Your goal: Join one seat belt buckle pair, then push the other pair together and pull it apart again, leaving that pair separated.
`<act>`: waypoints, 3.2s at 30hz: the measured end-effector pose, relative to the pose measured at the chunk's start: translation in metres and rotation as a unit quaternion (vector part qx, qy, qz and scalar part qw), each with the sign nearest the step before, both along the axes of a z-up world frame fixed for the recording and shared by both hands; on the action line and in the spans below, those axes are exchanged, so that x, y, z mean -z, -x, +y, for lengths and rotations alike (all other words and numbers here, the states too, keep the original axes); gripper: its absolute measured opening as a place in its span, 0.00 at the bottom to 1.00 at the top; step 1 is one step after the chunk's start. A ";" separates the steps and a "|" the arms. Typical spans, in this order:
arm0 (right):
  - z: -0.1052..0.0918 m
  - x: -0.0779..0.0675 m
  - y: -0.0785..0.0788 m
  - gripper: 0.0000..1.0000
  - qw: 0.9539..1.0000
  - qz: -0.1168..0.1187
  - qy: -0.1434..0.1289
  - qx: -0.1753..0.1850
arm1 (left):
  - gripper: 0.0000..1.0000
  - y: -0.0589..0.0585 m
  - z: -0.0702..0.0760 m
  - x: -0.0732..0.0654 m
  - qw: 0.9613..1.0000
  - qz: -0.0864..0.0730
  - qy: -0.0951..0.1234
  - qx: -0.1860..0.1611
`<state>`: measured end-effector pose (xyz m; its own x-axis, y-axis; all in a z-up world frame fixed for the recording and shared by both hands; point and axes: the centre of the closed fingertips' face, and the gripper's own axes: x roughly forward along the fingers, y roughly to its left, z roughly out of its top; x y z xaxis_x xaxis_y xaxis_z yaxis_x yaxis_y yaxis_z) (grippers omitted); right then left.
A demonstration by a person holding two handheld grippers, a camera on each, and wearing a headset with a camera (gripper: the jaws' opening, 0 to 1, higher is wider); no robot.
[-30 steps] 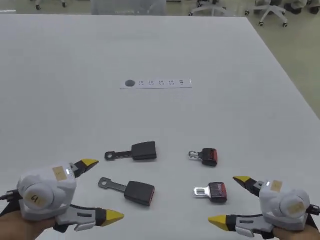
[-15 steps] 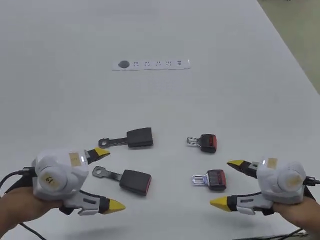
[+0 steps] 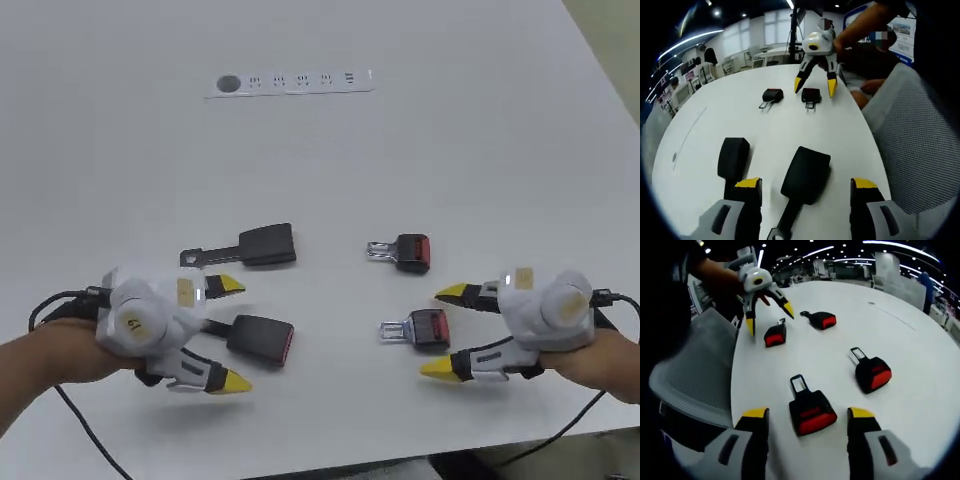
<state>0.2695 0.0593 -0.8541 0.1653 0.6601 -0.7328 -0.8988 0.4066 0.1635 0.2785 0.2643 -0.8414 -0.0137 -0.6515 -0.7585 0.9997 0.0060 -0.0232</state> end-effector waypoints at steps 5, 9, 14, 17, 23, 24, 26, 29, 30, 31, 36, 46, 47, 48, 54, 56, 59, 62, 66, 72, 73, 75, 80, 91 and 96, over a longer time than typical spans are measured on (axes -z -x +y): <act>-0.005 0.005 0.000 0.59 0.999 0.002 0.019 -0.043 | 0.69 -0.004 -0.002 0.011 1.000 0.003 -0.016 0.027; -0.001 0.003 0.003 0.53 0.997 0.005 0.013 -0.070 | 0.61 -0.008 -0.004 0.014 0.999 -0.001 -0.020 0.037; 0.004 0.002 0.008 0.47 0.995 0.002 0.018 -0.100 | 0.47 -0.008 -0.005 0.019 0.998 -0.005 -0.031 0.056; 0.002 0.003 0.007 0.44 0.994 -0.003 0.021 -0.109 | 0.43 -0.007 -0.007 0.019 0.998 -0.013 -0.029 0.059; -0.001 0.004 0.005 0.37 0.994 -0.010 0.022 -0.109 | 0.35 -0.005 -0.011 0.018 0.999 -0.011 -0.014 0.037; -0.002 0.004 0.005 0.37 0.994 -0.012 0.022 -0.109 | 0.35 -0.006 -0.010 0.018 0.999 -0.009 -0.015 0.027; -0.002 0.004 0.004 0.36 0.994 -0.013 0.018 -0.106 | 0.35 -0.005 -0.010 0.018 0.999 -0.013 -0.013 0.029; -0.002 0.005 0.003 0.36 0.995 -0.015 0.015 -0.103 | 0.35 -0.006 -0.010 0.017 1.000 -0.013 -0.008 0.026; -0.002 0.005 0.003 0.36 0.994 -0.016 0.013 -0.103 | 0.35 -0.007 -0.010 0.017 1.000 -0.011 -0.009 0.023; -0.002 0.005 0.002 0.35 0.994 -0.016 0.013 -0.103 | 0.35 -0.007 -0.010 0.017 1.000 -0.011 -0.011 0.023; 0.006 0.005 0.000 0.35 0.994 -0.016 0.007 -0.111 | 0.35 -0.009 -0.009 0.016 1.000 -0.009 0.003 0.015; 0.036 0.004 -0.006 0.35 0.993 -0.020 -0.017 -0.114 | 0.35 -0.010 -0.009 0.017 1.000 -0.007 0.001 0.012; 0.040 0.004 -0.006 0.35 0.993 -0.022 -0.022 -0.113 | 0.35 -0.010 -0.010 0.017 1.000 -0.007 0.001 0.012; 0.045 0.004 -0.007 0.35 0.993 -0.023 -0.024 -0.112 | 0.35 -0.010 -0.010 0.017 1.000 -0.007 0.002 0.011; 0.064 0.004 -0.010 0.35 0.993 -0.023 -0.039 -0.109 | 0.35 -0.010 -0.009 0.017 1.000 -0.006 0.003 0.005; 0.070 0.004 -0.011 0.35 0.993 -0.025 -0.043 -0.111 | 0.35 -0.009 -0.010 0.017 1.000 -0.006 0.002 0.005; 0.078 0.003 -0.012 0.35 0.993 -0.018 -0.048 -0.109 | 0.35 -0.009 -0.009 0.018 1.000 -0.007 0.000 0.008; 0.090 0.003 -0.015 0.35 0.992 -0.023 -0.049 -0.114 | 0.35 -0.009 -0.009 0.018 1.000 -0.007 -0.002 0.010; 0.105 0.003 -0.015 0.35 0.992 -0.023 -0.053 -0.115 | 0.34 -0.008 -0.009 0.018 1.000 -0.006 -0.005 0.013; 0.117 0.004 -0.018 0.35 0.991 -0.023 -0.051 -0.121 | 0.34 -0.008 -0.009 0.019 1.000 -0.008 -0.009 0.013; 0.119 0.005 -0.017 0.35 0.991 -0.024 -0.053 -0.121 | 0.34 -0.008 -0.009 0.019 1.000 -0.008 -0.009 0.014; 0.126 0.005 -0.017 0.35 0.991 -0.020 -0.058 -0.117 | 0.34 -0.008 -0.010 0.019 1.000 -0.009 -0.011 0.015; 0.127 0.005 -0.016 0.34 0.990 -0.018 -0.050 -0.129 | 0.34 -0.007 -0.009 0.020 1.000 -0.008 -0.017 0.013; 0.134 0.004 -0.015 0.34 0.990 -0.016 -0.048 -0.133 | 0.34 -0.007 -0.009 0.019 1.000 -0.008 -0.022 0.015; 0.143 0.002 -0.013 0.33 0.990 -0.018 -0.042 -0.134 | 0.34 -0.007 -0.011 0.018 0.999 -0.008 -0.032 0.033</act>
